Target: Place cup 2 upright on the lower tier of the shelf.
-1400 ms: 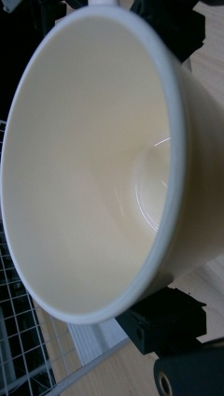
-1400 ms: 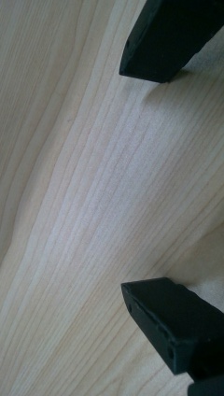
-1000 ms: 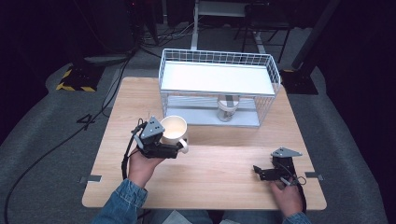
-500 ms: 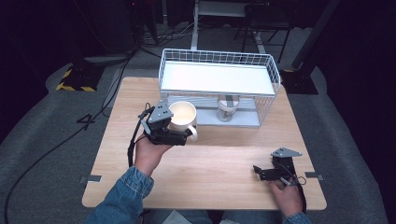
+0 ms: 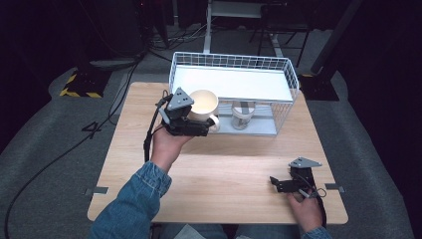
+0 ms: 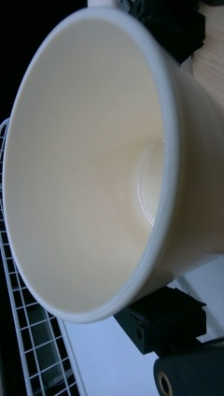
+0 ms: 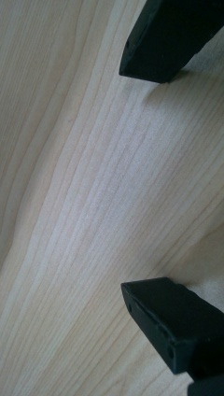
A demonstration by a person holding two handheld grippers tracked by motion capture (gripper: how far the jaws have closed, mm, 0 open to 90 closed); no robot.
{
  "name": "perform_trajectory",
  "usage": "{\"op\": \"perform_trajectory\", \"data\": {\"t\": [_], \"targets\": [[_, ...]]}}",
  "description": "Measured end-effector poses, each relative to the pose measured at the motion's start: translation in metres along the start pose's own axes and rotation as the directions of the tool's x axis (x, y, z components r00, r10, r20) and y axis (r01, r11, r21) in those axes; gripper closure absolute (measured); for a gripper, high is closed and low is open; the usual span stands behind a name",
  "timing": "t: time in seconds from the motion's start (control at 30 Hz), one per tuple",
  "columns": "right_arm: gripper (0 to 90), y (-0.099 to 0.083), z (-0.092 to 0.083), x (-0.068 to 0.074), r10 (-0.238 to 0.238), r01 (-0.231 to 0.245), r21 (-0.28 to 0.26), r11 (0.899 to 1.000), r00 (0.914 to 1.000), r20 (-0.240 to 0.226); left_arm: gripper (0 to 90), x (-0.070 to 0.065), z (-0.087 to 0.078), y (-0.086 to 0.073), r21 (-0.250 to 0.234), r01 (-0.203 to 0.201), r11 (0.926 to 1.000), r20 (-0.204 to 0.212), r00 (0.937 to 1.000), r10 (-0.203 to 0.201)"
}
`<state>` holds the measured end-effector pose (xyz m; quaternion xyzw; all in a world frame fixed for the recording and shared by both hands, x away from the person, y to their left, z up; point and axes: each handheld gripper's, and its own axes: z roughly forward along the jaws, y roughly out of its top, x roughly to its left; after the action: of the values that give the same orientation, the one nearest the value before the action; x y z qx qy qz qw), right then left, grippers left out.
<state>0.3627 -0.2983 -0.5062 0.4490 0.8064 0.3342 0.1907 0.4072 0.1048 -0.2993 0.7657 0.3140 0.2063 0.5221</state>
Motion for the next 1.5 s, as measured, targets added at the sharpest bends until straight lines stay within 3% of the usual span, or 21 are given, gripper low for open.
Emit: {"op": "perform_trajectory", "data": {"t": [0.3, 0.67, 0.93, 1.17, 1.5], "targets": [[0.3, 0.0, 0.0, 0.0, 0.0, 0.0, 0.0, 1.0, 1.0, 0.002, 8.5, 0.006, 0.019, 0.022, -0.017, 0.003, 0.9999, 0.006, 1.0, -0.002], [0.3, 0.0, 0.0, 0.0, 0.002, -0.002, 0.0, 1.0, 1.0, 0.001, 8.5, 0.01, 0.043, 0.044, -0.032, 0.006, 0.9995, -0.023, 0.9997, -0.006], [0.3, 0.0, 0.0, 0.0, 0.001, -0.001, 0.0, 1.0, 1.0, -0.001, 8.5, 0.016, 0.062, 0.056, -0.066, 0.039, 0.9971, -0.024, 0.9989, -0.04], [0.3, 0.0, 0.0, 0.0, 0.001, -0.001, -0.001, 1.0, 1.0, -0.001, 8.5, 0.018, 0.077, 0.065, -0.076, 0.017, 0.9969, -0.05, 0.9985, -0.021], [0.3, 0.0, 0.001, 0.0, 0.001, -0.001, -0.004, 1.0, 1.0, 0.001, 8.5, 0.022, 0.099, 0.07, -0.077, 0.026, 0.9967, -0.063, 0.9975, -0.031]]}}
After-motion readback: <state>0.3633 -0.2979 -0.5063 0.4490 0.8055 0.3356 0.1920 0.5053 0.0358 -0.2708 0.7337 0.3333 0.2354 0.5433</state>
